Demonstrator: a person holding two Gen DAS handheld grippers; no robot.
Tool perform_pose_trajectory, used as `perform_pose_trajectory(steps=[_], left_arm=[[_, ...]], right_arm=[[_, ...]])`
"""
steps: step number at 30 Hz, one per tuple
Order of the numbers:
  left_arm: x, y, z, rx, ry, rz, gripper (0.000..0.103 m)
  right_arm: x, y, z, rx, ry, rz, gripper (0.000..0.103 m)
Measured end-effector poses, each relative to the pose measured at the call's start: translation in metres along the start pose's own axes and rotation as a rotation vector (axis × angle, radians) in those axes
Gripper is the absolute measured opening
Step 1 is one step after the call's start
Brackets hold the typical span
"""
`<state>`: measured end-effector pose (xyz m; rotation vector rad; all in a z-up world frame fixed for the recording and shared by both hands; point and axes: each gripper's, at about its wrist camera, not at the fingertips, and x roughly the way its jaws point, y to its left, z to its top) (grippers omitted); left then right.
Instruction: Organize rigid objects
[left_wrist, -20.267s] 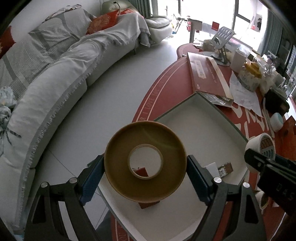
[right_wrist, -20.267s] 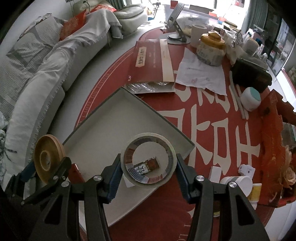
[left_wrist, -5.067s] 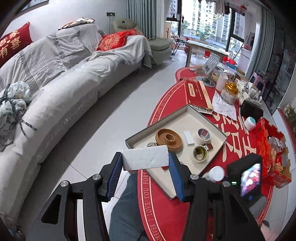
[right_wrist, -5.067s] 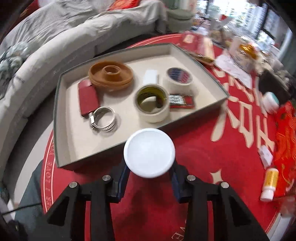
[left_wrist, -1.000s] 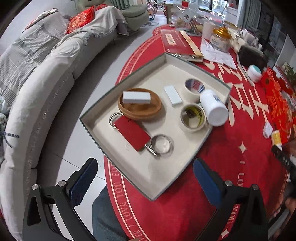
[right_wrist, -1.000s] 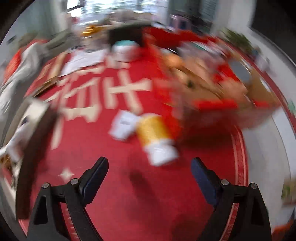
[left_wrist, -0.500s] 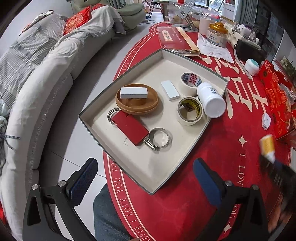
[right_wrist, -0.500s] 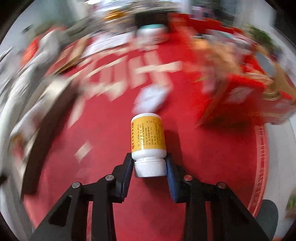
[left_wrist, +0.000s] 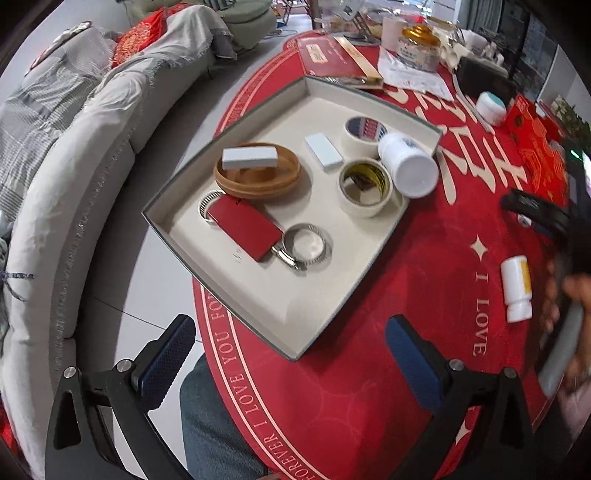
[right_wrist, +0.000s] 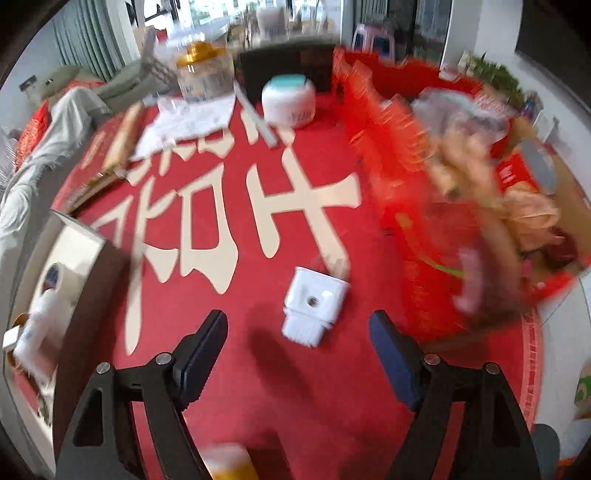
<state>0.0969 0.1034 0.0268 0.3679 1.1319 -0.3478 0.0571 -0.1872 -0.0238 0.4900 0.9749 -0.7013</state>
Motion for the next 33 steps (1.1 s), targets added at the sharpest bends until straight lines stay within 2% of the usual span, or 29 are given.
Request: perform_pose_trajectory(steps=[1, 2, 3, 4, 7, 9, 11, 13, 18, 22, 24, 29, 33], left_arm=[[0.0, -0.001, -0.001, 0.006, 0.002, -0.002, 0.103], [0.0, -0.003, -0.002, 0.013, 0.003, -0.005, 0.103], [0.0, -0.006, -0.003, 0.019, 0.004, -0.011, 0.103], [-0.001, -0.009, -0.003, 0.027, 0.003, -0.022, 0.103], [-0.006, -0.023, -0.002, 0.057, -0.01, -0.053, 0.103], [-0.011, -0.038, 0.0, 0.085, -0.028, -0.097, 0.103], [-0.014, -0.058, 0.004, 0.102, -0.032, -0.145, 0.103], [-0.017, -0.083, 0.008, 0.113, -0.05, -0.212, 0.103], [-0.016, -0.148, 0.017, 0.15, -0.107, -0.299, 0.103], [0.001, -0.193, 0.026, 0.189, -0.088, -0.31, 0.103], [0.013, -0.212, 0.027, 0.217, -0.076, -0.283, 0.103], [0.048, -0.223, 0.021, 0.23, 0.038, -0.203, 0.103], [0.058, -0.223, 0.015, 0.224, 0.014, -0.196, 0.103]], right_arm=[[0.007, 0.003, 0.002, -0.007, 0.013, -0.017, 0.071], [0.007, 0.008, 0.004, -0.028, -0.011, -0.044, 0.062], [0.007, 0.011, 0.005, -0.043, -0.019, -0.041, 0.042], [0.004, 0.014, 0.006, -0.059, -0.025, -0.033, 0.032], [0.0, 0.015, 0.004, -0.089, 0.023, 0.025, 0.032], [-0.017, 0.004, -0.007, -0.087, 0.019, 0.065, 0.032], [-0.035, -0.011, -0.021, -0.079, 0.002, 0.069, 0.032], [-0.049, -0.031, -0.036, -0.044, 0.021, 0.082, 0.032], [-0.066, -0.079, -0.074, 0.04, 0.072, 0.059, 0.032], [-0.071, -0.115, -0.094, 0.113, 0.104, 0.028, 0.032], [-0.072, -0.128, -0.098, 0.139, 0.11, 0.015, 0.032], [-0.074, -0.138, -0.103, 0.15, 0.121, 0.026, 0.032], [-0.077, -0.133, -0.102, 0.128, 0.113, 0.049, 0.032]])
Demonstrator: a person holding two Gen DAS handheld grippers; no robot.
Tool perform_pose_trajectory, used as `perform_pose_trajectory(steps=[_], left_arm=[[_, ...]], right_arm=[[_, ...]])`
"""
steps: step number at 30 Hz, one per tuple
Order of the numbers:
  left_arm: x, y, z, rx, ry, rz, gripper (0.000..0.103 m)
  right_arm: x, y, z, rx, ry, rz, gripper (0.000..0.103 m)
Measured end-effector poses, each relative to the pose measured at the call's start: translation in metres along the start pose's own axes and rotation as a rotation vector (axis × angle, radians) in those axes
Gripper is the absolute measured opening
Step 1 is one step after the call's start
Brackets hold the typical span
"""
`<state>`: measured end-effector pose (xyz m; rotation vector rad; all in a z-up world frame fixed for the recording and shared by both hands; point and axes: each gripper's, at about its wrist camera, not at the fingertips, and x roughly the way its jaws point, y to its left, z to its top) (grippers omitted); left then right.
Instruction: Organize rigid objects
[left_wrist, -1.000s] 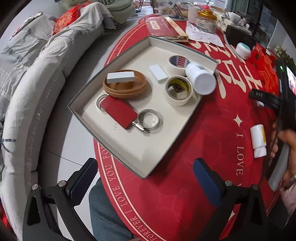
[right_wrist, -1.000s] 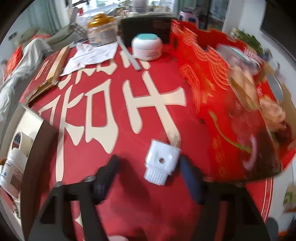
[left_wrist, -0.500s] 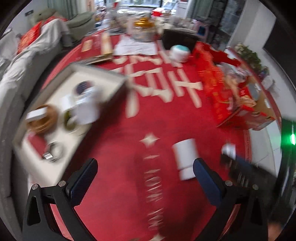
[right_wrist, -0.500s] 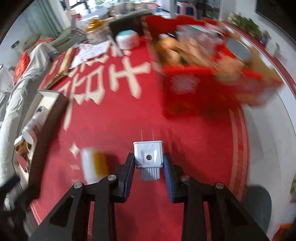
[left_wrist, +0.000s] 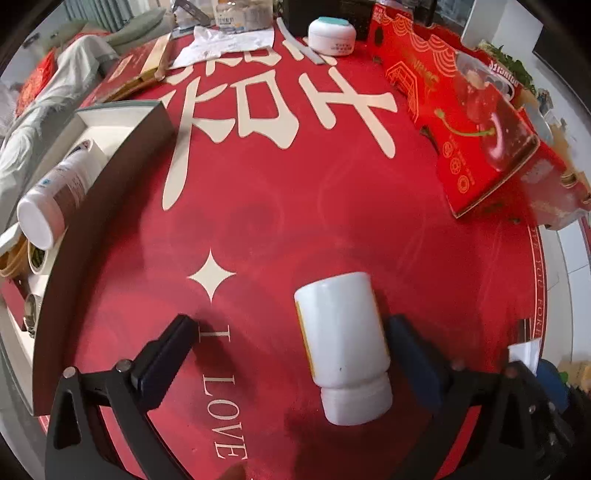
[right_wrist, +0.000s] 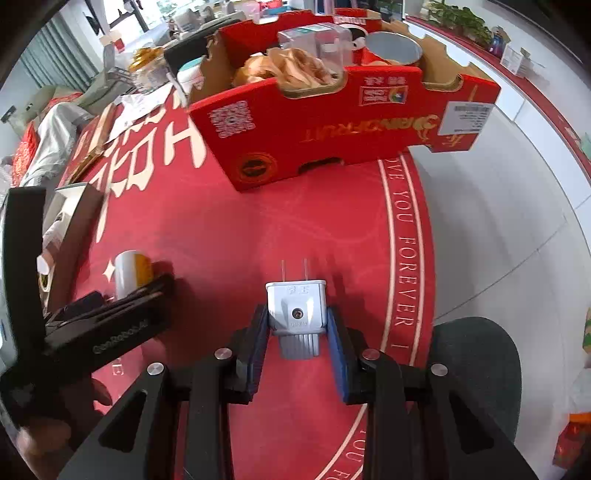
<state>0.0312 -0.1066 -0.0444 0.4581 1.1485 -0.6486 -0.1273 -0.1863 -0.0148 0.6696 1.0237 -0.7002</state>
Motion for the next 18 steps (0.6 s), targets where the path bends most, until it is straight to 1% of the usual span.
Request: perform_pose_trajectory(steps=[2, 4, 5, 6, 7, 8, 9, 10, 12, 16, 18], left_arm=[[0.005, 0.0, 0.0, -0.001, 0.013, 0.002, 0.103], [0.01, 0.0, 0.004, 0.018, 0.057, -0.007, 0.102], [0.011, 0.002, 0.004, 0.021, 0.071, -0.01, 0.098], [0.009, 0.004, 0.002, 0.016, 0.061, -0.008, 0.086], [0.006, 0.006, -0.001, 0.016, 0.044, -0.009, 0.077], [0.003, 0.006, -0.003, 0.026, 0.037, -0.011, 0.052], [0.001, 0.007, -0.006, 0.042, 0.039, -0.014, 0.038], [0.001, 0.009, -0.01, 0.045, 0.057, -0.021, 0.038], [-0.001, 0.021, -0.022, 0.029, 0.065, -0.034, 0.038], [-0.018, 0.048, -0.053, -0.001, 0.028, -0.006, 0.038], [-0.031, 0.061, -0.067, -0.004, -0.007, 0.031, 0.038]], right_arm=[[0.0, 0.002, -0.001, -0.003, 0.004, 0.015, 0.032], [0.0, 0.004, -0.004, -0.007, 0.01, 0.023, 0.032], [0.0, 0.006, -0.004, -0.009, 0.012, 0.025, 0.032], [-0.001, 0.007, -0.006, -0.011, 0.015, 0.028, 0.032], [-0.003, 0.008, -0.009, -0.013, 0.015, 0.033, 0.032], [-0.004, 0.009, -0.01, -0.014, 0.014, 0.034, 0.032], [-0.007, 0.01, -0.012, -0.017, 0.011, 0.037, 0.032], [-0.009, 0.012, -0.015, -0.023, 0.008, 0.041, 0.032], [-0.013, 0.016, -0.018, -0.039, 0.006, 0.048, 0.032], [-0.022, 0.033, -0.03, -0.094, 0.0, 0.065, 0.032], [-0.024, 0.044, -0.037, -0.122, 0.006, 0.079, 0.032]])
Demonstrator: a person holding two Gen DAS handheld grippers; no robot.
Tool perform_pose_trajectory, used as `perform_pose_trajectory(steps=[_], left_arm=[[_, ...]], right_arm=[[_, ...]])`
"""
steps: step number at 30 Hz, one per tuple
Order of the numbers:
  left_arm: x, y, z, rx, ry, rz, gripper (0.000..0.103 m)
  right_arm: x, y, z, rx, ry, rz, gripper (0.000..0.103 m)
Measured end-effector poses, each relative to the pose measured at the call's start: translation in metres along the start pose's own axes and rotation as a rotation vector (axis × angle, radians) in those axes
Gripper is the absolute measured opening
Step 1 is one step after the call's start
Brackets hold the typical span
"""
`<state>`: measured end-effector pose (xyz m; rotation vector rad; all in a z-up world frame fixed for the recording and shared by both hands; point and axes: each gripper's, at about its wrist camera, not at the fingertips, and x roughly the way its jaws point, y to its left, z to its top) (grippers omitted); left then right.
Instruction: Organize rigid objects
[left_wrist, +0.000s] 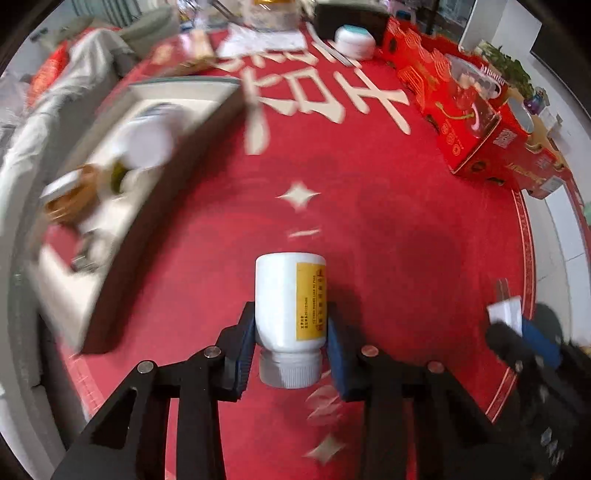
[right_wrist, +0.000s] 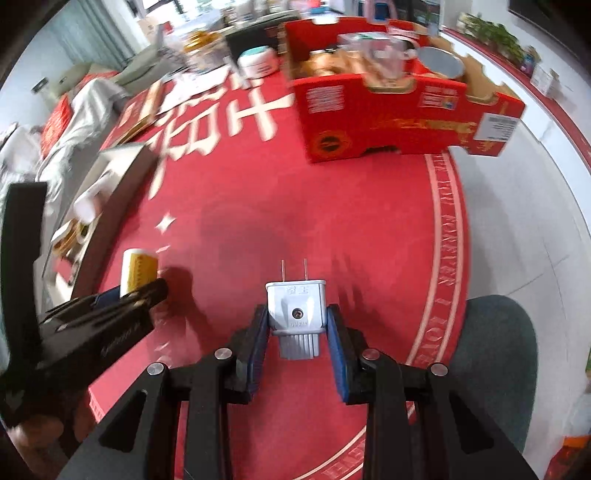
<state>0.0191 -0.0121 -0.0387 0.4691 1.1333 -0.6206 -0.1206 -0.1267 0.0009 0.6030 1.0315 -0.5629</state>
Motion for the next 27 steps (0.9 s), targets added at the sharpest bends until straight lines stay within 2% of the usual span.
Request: perform_pose_trajectory(steps=[3, 6, 13, 16, 27], left_arm=[[-0.021, 0.015, -0.015, -0.013, -0.05, 0.072, 0.038], [-0.039, 0.03, -0.019, -0.04, -0.087, 0.106, 0.038], [-0.074, 0.048, -0.044, -0.102, -0.125, 0.09, 0.038], [-0.083, 0.051, -0.054, -0.104, -0.127, 0.081, 0.038], [-0.086, 0.051, -0.057, -0.111, -0.132, 0.078, 0.038]], right_arm=[[-0.001, 0.023, -0.009, -0.063, 0.004, 0.016, 0.032], [-0.004, 0.046, -0.017, -0.135, 0.0, 0.028, 0.032], [-0.006, 0.084, -0.038, -0.27, -0.009, 0.035, 0.032], [-0.005, 0.086, -0.041, -0.277, -0.002, 0.032, 0.032], [-0.006, 0.082, -0.043, -0.255, 0.006, 0.022, 0.032]])
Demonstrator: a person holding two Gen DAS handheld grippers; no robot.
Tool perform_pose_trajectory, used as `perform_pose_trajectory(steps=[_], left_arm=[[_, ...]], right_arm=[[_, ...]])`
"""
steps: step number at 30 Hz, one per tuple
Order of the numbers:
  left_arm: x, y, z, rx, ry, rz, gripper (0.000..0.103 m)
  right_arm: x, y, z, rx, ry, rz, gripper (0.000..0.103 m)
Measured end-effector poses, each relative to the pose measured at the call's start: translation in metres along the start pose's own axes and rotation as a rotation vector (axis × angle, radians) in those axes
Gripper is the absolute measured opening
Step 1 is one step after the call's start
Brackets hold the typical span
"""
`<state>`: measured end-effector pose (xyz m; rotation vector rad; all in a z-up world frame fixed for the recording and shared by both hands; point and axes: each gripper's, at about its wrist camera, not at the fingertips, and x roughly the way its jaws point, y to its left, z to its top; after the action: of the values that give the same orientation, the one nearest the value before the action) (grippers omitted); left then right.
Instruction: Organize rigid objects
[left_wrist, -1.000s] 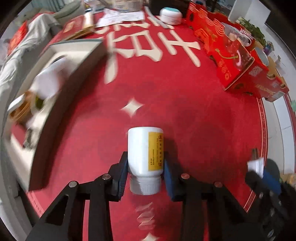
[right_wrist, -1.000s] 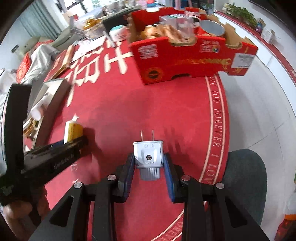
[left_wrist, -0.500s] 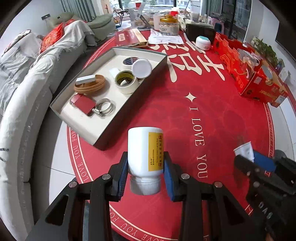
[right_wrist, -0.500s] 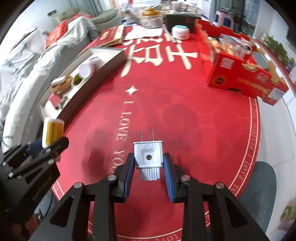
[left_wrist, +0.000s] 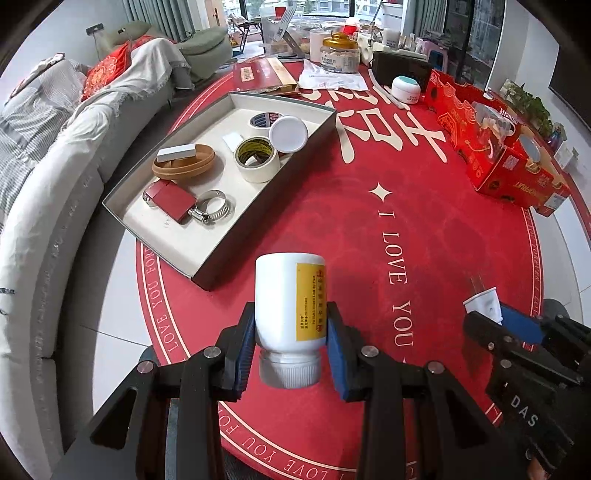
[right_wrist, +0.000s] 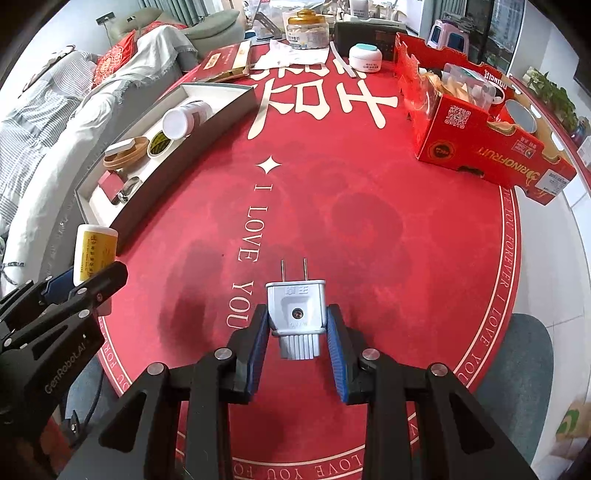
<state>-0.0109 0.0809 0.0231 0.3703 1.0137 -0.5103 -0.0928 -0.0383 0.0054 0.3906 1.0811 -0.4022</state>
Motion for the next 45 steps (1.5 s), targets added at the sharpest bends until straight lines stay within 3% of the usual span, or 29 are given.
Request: perform_pose_trajectory(steps=[45], left_arm=[[0.01, -0.009, -0.003, 0.037, 0.038, 0.005, 0.038]], right_arm=[[0.014, -0.011, -0.002, 0.044, 0.045, 0.021, 0.032]])
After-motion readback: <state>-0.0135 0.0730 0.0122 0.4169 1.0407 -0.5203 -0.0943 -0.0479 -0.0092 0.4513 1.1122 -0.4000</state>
